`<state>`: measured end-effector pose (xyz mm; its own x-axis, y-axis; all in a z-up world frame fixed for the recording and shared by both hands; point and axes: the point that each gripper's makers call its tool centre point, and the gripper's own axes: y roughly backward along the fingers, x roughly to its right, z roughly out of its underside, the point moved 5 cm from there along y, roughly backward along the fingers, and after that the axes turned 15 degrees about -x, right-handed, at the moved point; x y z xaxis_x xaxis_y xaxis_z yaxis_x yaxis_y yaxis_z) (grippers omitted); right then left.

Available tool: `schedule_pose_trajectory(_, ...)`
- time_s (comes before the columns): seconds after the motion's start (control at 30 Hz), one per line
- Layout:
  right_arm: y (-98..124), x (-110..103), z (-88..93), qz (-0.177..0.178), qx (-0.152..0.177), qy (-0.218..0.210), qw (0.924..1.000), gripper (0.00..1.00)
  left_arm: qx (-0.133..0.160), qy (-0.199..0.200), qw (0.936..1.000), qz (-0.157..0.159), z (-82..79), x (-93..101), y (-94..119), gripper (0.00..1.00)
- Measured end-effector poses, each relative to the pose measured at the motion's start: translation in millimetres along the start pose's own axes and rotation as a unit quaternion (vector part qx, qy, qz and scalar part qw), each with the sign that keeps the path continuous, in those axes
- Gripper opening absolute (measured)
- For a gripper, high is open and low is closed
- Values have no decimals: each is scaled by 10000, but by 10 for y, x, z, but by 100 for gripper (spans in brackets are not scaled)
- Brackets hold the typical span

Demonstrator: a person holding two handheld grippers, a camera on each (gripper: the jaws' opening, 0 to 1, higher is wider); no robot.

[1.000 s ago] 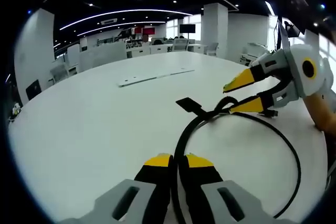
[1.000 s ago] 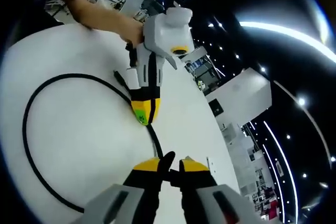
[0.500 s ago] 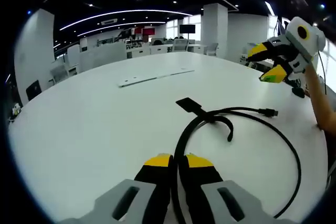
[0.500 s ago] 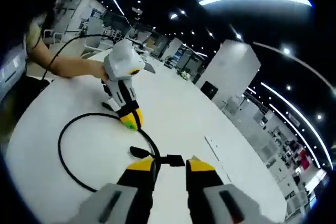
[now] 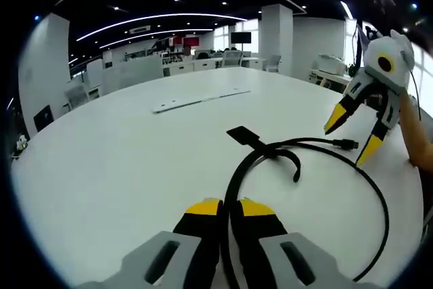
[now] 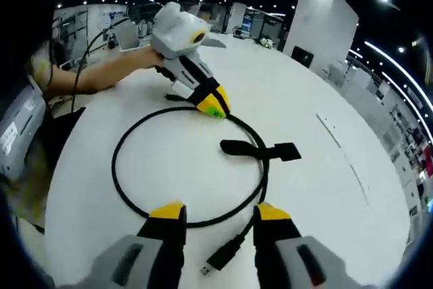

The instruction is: Find the charging cable on the desk, coil it up and secure with Velcro.

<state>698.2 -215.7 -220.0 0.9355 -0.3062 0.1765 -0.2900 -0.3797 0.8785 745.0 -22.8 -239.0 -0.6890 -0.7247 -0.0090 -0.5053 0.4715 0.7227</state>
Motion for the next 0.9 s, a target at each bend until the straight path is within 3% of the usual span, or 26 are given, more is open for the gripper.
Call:
schedule_pose_trajectory(0.17, -50, 23, 89, 50, -338, -163, 9993, 42, 5, -10, 10000, 3, 5, 4, 1, 9)
schedule_pose_trajectory(0.5, -59, -53, 96, 194, -675, -301, 9971, 29, 1, 6, 10000, -13, 3, -1, -1, 10)
schedule_pose_trajectory(0.73, -68, -9, 84, 348, -693, -391, 9962, 19, -4, 11, 10000, -64, 2, 5, 1, 10)
schedule_pose_trajectory(0.83, -34, 19, 59, 522, -670, 92, 9963, 19, -6, 13, 10000, -69, 1, 5, 1, 10)
schedule_pose_trajectory(0.9, 17, 94, -7, 898, -410, 475, 9940, 19, -1, 1, 10000, -56, 5, 9, 2, 10)
